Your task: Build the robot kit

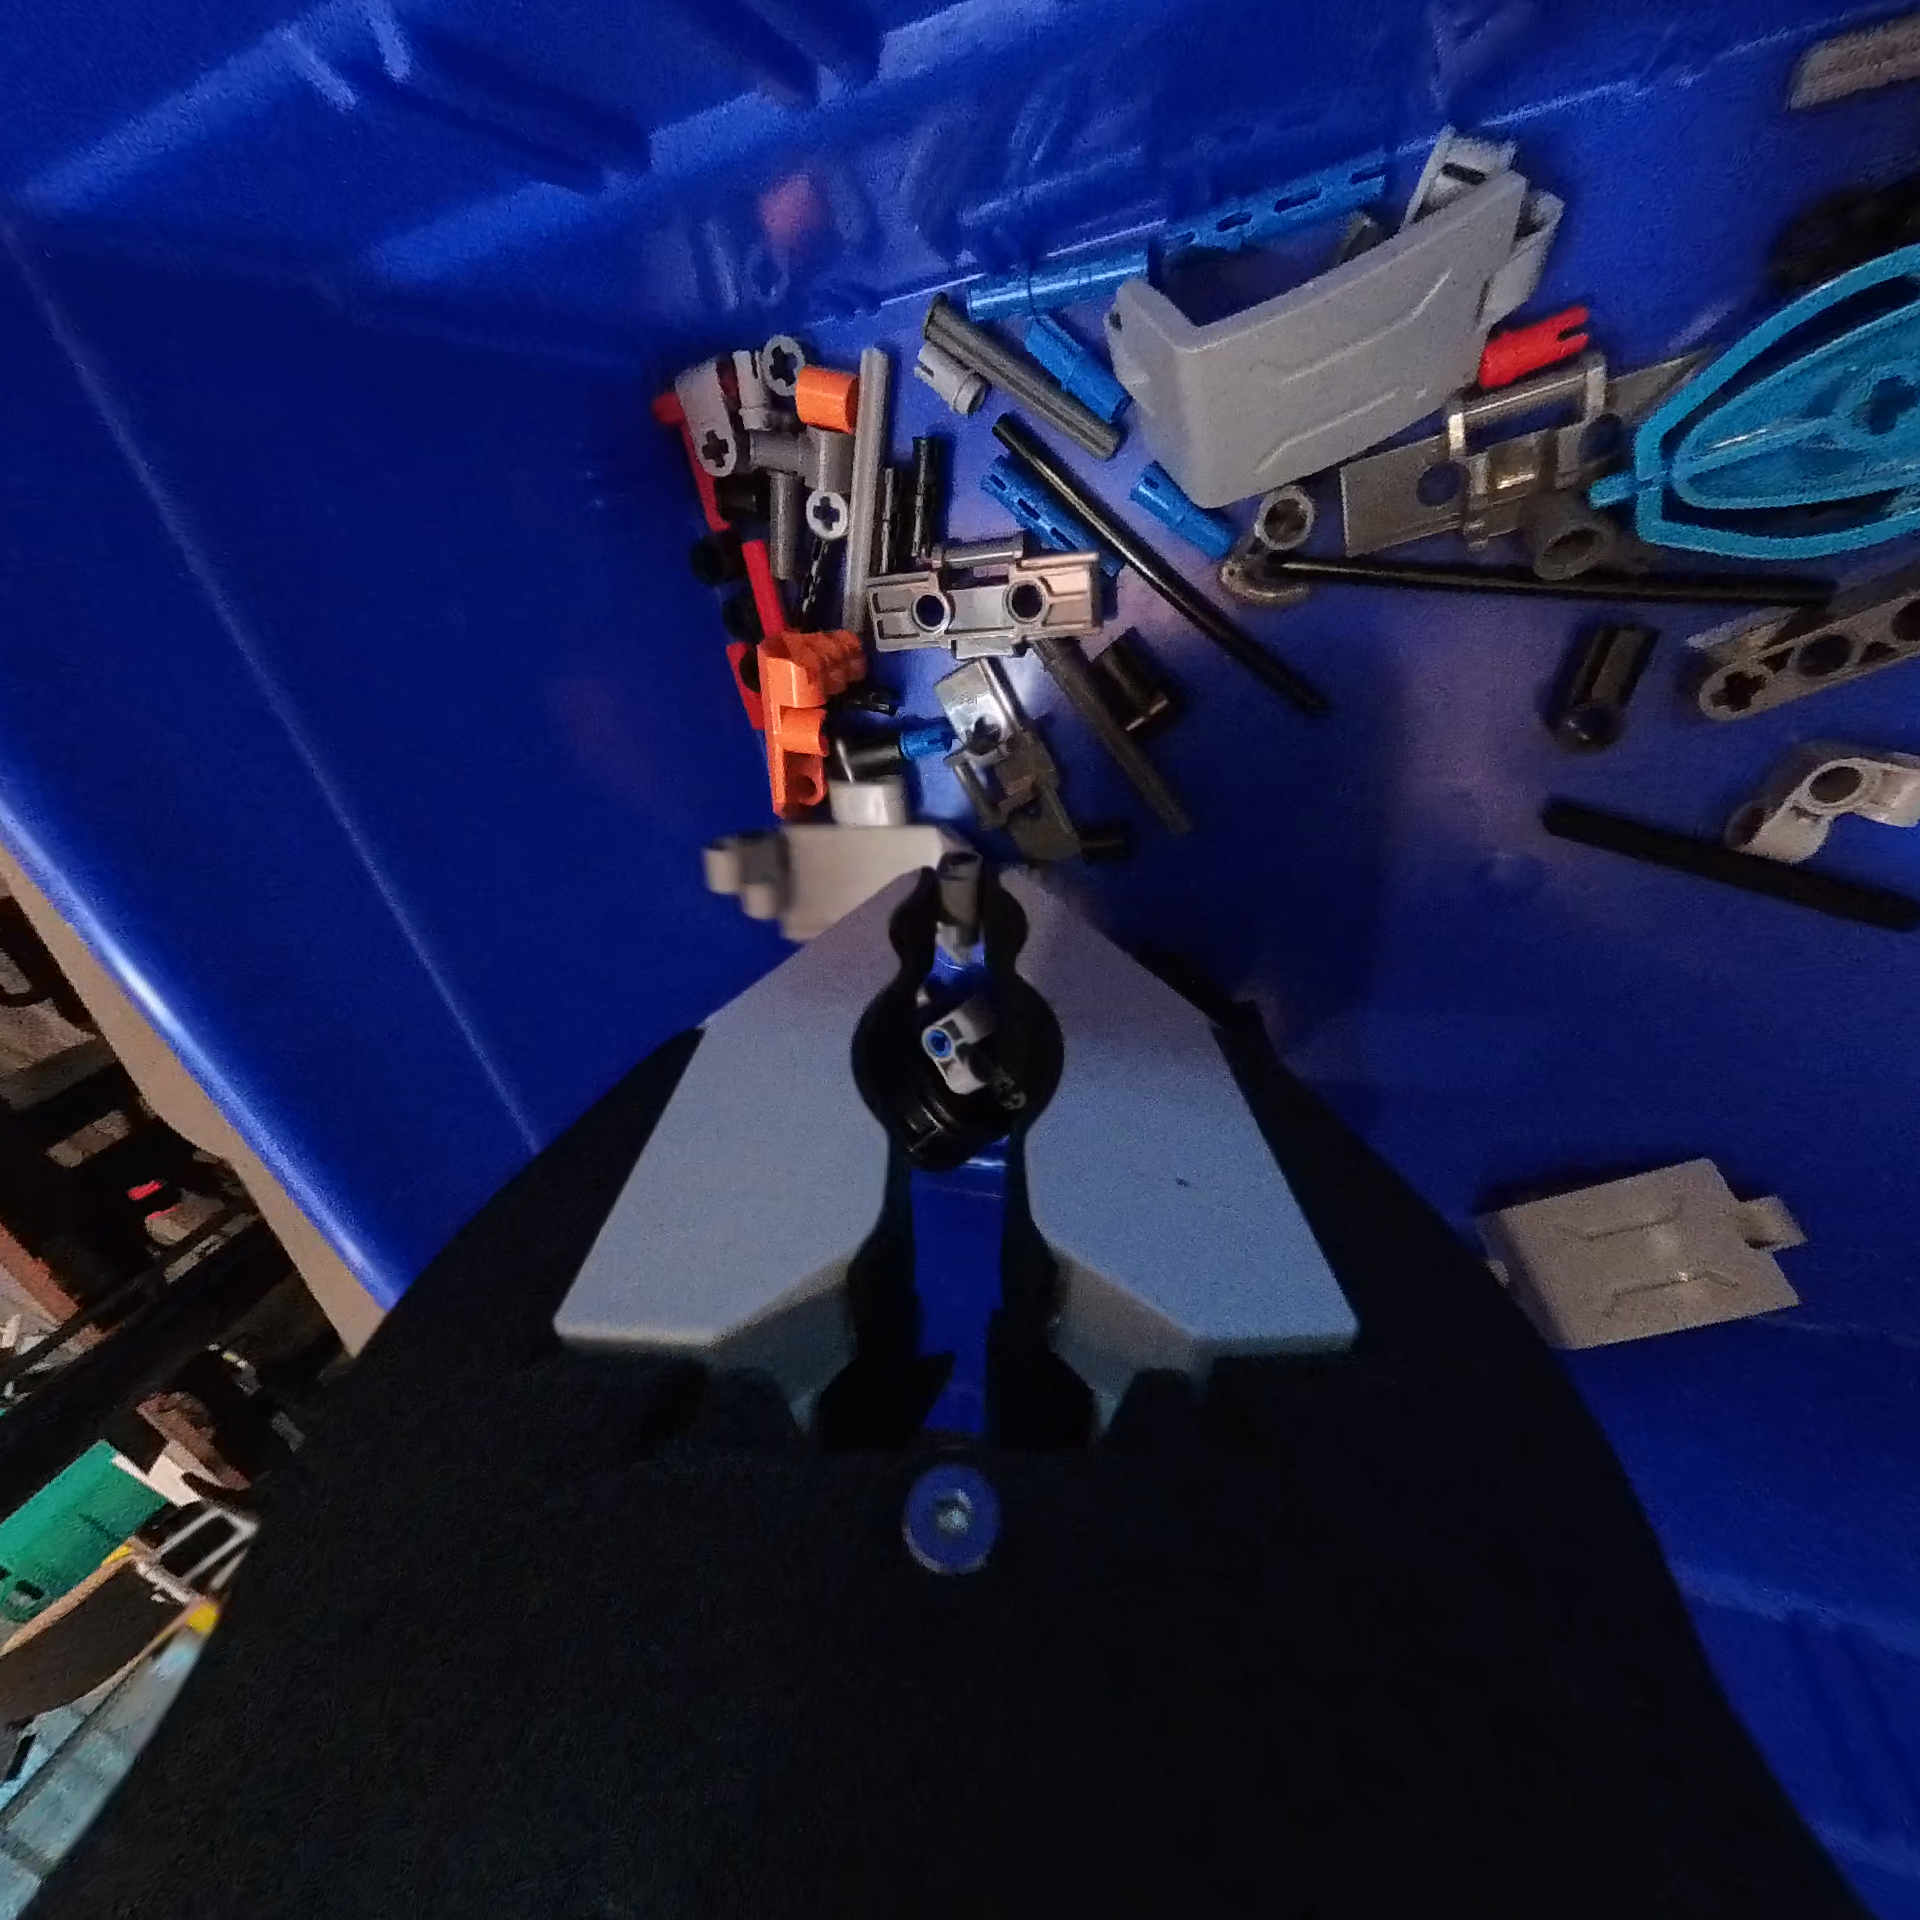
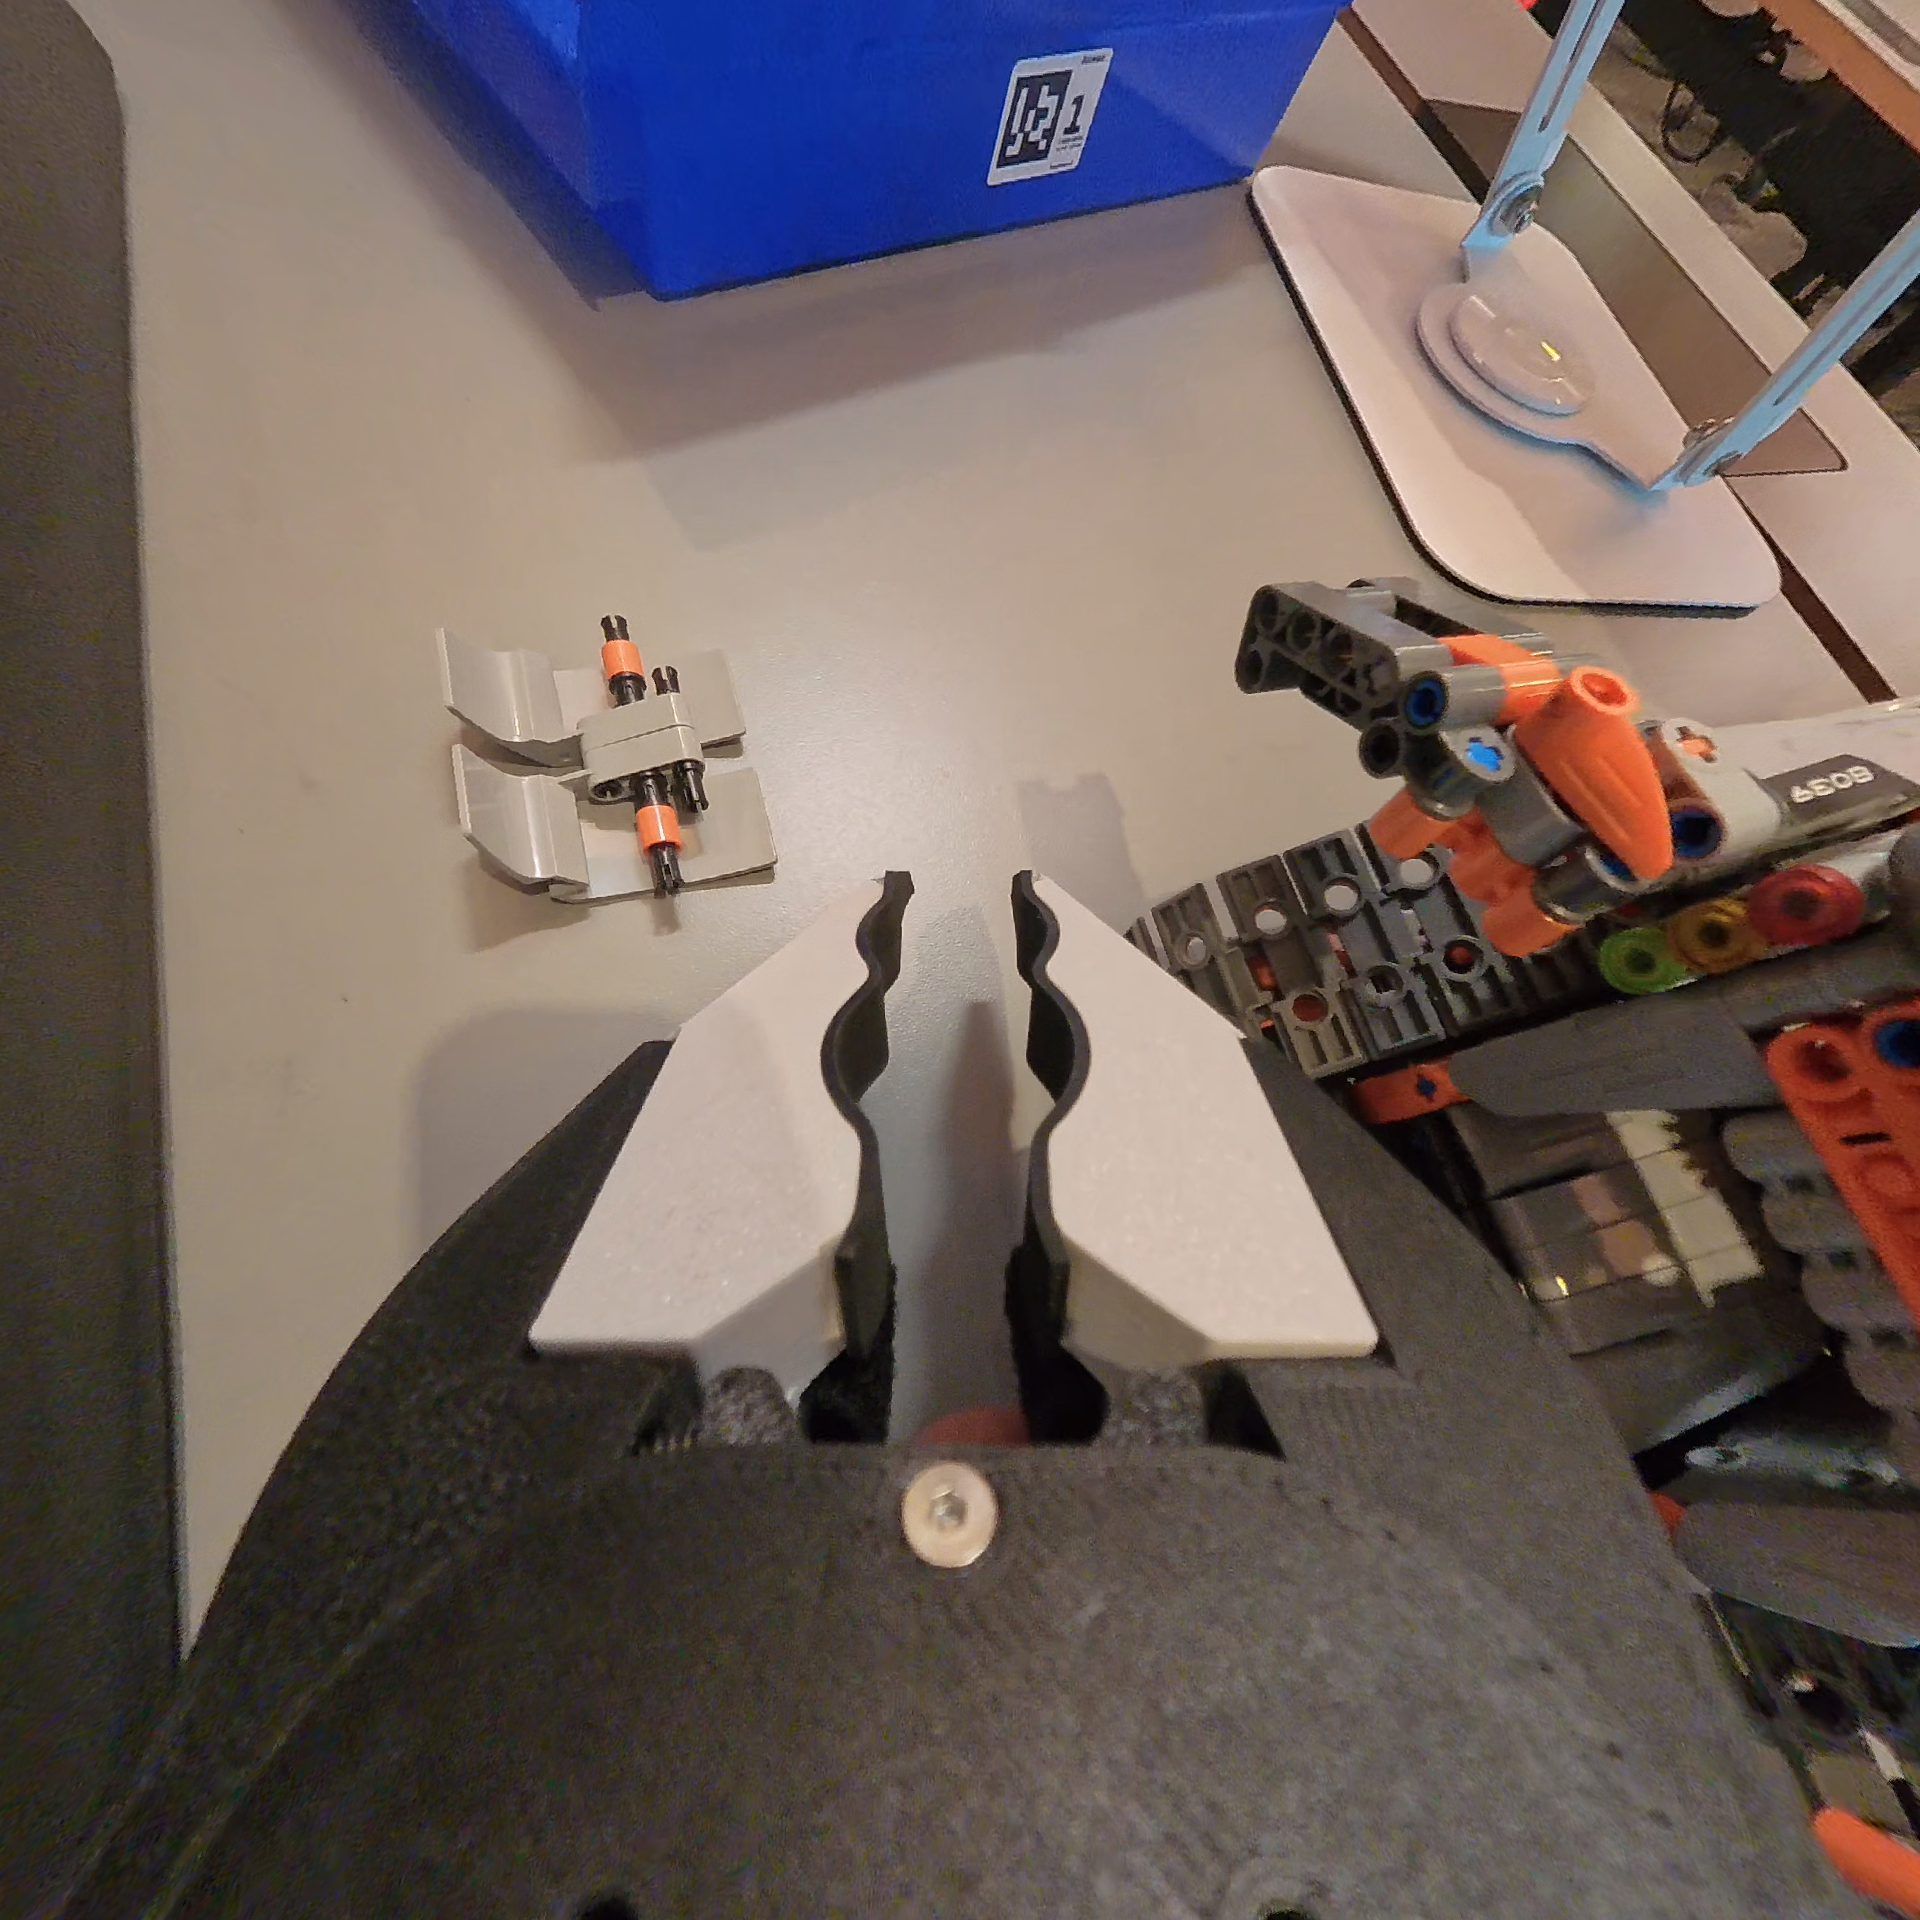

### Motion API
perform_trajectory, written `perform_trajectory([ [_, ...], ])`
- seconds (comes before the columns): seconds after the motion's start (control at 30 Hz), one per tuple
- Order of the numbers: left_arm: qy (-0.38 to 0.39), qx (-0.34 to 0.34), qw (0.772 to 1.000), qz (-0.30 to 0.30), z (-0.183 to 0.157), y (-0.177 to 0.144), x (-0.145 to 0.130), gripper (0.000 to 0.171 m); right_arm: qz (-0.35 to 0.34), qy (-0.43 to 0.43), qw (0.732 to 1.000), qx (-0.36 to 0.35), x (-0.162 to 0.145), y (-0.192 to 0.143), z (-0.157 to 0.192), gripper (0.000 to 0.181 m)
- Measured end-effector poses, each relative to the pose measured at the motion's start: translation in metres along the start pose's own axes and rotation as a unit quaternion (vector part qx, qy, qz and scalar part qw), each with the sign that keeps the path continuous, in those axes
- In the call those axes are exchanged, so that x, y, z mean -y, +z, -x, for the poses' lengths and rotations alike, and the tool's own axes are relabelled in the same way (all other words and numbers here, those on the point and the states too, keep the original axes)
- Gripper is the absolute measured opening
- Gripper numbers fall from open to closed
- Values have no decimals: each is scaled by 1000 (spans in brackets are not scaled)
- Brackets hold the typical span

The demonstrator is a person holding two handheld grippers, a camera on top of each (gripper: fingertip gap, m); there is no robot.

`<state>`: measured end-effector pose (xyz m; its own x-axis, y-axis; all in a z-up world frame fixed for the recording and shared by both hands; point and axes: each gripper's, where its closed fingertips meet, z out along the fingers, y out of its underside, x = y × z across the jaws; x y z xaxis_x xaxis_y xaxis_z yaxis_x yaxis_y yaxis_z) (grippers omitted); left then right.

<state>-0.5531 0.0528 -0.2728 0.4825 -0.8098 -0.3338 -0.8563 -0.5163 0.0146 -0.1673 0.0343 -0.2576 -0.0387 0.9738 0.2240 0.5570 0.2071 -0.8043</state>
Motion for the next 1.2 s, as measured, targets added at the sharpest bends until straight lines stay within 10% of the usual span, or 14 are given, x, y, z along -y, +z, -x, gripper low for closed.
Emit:
perform_trajectory([
  [0.37,-49,5,986,-159,0,-61,33,6,-20,-69,997,-20,15,-4,3,27],
  [0.7,-78,-144,867,-470,-60,-197,145,5,-118,-237,949,-172,152,-17,2,55],
  [0.9,-63,-243,805,-538,-126,-239,198,5,-98,-401,875,-252,192,11,-6,67],
  [1.03,-69,-288,786,-542,-147,-247,209,5,-149,-435,850,-255,208,16,5,24],
  [1.2,-87,-330,758,-556,-149,-254,206,6,-151,-416,873,-205,212,14,7,22],
])
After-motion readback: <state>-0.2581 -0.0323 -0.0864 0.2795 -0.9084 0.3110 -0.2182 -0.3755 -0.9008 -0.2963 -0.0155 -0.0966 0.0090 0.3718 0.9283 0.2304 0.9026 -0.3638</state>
